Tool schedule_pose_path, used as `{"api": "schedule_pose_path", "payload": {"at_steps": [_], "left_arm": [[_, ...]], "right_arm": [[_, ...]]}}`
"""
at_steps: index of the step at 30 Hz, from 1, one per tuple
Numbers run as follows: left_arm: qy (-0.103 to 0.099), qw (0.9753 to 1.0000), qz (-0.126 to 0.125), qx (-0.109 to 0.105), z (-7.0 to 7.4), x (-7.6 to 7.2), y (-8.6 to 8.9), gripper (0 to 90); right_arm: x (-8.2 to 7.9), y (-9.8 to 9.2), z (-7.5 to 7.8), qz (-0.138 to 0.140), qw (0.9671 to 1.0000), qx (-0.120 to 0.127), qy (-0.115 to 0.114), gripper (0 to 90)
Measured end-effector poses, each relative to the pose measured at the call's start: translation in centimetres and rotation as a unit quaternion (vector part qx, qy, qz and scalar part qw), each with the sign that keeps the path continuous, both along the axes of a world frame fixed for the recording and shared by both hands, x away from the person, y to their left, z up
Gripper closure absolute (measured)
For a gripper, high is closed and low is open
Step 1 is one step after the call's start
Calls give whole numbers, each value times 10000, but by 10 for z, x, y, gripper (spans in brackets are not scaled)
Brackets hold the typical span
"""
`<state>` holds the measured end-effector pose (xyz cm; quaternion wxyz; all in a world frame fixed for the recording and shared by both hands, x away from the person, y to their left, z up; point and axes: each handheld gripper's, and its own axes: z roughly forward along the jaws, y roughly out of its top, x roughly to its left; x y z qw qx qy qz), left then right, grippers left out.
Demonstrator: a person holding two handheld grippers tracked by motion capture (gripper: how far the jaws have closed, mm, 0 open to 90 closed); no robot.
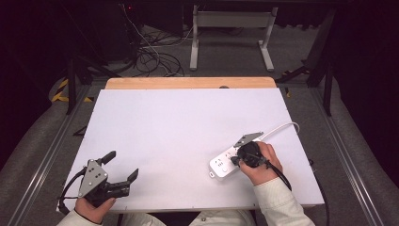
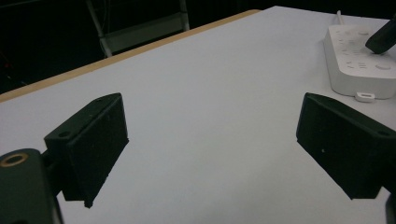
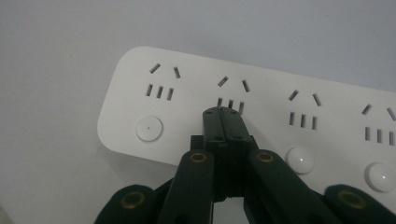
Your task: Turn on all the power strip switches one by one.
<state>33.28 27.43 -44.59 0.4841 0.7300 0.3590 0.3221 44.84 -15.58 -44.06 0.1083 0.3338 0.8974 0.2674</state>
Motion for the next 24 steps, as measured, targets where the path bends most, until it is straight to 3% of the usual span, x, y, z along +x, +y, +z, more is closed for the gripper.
{"api": "schedule_pose_path", "payload": {"at_steps": [20, 24], "left_arm": [[-12, 10000, -7, 13, 0, 0, 0, 92], [13, 10000, -17, 1, 0, 0, 0, 92]], "right_arm": [[0, 5, -1, -64, 9998, -190, 40, 900], [-2, -1, 5, -38, 9998, 162, -62, 900]]}}
